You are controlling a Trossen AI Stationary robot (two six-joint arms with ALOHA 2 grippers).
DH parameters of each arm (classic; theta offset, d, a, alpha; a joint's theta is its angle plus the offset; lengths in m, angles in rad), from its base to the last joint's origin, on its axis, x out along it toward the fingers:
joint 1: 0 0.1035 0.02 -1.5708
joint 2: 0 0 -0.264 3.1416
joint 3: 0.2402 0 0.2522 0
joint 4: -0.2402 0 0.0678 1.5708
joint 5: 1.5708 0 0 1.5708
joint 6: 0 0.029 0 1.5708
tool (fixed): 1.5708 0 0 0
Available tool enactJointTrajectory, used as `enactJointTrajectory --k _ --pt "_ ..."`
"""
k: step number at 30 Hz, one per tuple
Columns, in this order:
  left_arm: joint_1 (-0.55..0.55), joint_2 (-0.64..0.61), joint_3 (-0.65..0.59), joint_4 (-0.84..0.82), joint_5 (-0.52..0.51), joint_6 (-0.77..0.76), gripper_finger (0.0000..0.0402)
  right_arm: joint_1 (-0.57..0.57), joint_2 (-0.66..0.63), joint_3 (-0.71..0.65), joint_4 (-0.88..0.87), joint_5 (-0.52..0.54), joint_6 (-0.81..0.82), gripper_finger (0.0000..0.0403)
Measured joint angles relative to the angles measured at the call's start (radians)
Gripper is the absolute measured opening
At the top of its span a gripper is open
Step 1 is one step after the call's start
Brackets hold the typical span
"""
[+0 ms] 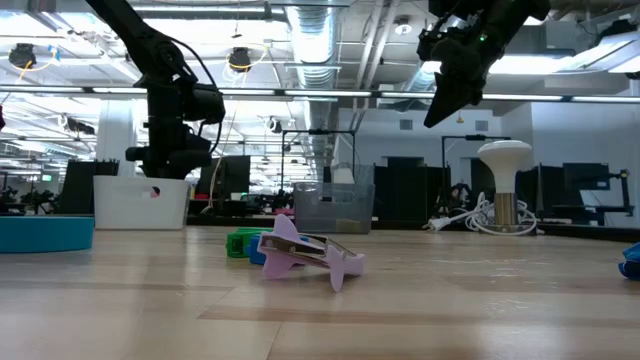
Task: Pick and place Stapler, Stapler remover, tape
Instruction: Put the top pink staple remover into the top white bin, then put the top light blue tape into the bottom white bin
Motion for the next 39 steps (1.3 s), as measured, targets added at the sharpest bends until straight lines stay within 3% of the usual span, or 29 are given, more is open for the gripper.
enactJointTrajectory --k 14,22,30,39 --pt "0.0 0.0 0.0 0.009 -0.042 -0.008 0.0171 0.0 0.0 0.0 0.001 0.0 -0.01 0.0001" --pt "-0.019 -0.029 0.0 0.002 0.006 0.001 0.0156 0.0 0.0 0.006 0.012 0.0 -0.05 0.0001" --pt "-0.107 -0.237 0.0 -0.001 0.097 0.026 0.0125 0.002 0.0 0.08 0.013 -0.001 -0.085 0.0001" --pt "-0.38 -0.512 0.0 -0.005 0.127 -0.02 0.0101 0.022 0.0 0.119 0.001 -0.003 -0.131 0.0001"
